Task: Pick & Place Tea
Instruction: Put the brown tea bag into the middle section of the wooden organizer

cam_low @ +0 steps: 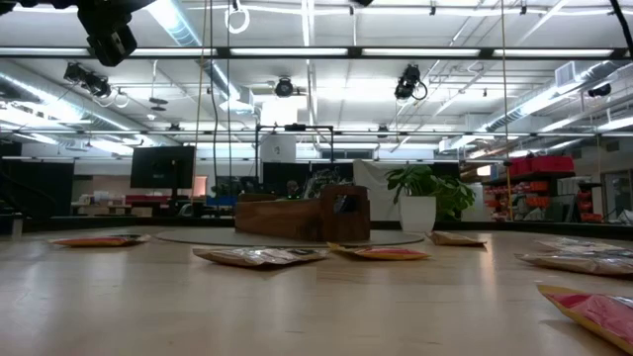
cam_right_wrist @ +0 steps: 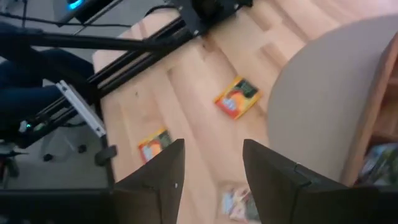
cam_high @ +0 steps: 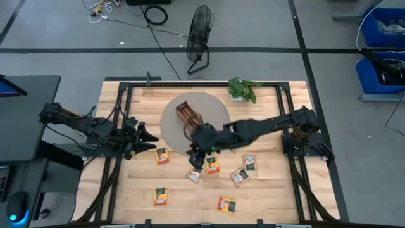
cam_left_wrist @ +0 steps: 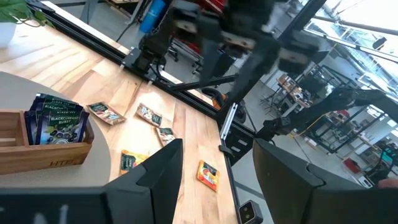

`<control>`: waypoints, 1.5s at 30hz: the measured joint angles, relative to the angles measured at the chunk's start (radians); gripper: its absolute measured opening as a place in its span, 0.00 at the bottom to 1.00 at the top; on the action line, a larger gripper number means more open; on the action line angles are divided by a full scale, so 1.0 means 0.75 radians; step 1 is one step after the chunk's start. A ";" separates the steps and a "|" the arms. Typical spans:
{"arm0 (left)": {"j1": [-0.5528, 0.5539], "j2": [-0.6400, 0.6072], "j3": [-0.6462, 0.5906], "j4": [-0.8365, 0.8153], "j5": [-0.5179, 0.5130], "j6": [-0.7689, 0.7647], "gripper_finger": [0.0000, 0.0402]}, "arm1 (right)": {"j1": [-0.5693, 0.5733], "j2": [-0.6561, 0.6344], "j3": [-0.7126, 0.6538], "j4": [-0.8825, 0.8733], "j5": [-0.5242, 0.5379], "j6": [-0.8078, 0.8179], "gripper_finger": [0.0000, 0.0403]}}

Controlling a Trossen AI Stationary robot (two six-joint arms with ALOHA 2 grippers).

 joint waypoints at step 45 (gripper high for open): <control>0.000 0.000 0.000 -0.022 -0.001 -0.048 0.50 | -0.102 -0.611 -1.010 1.562 0.101 -0.169 0.31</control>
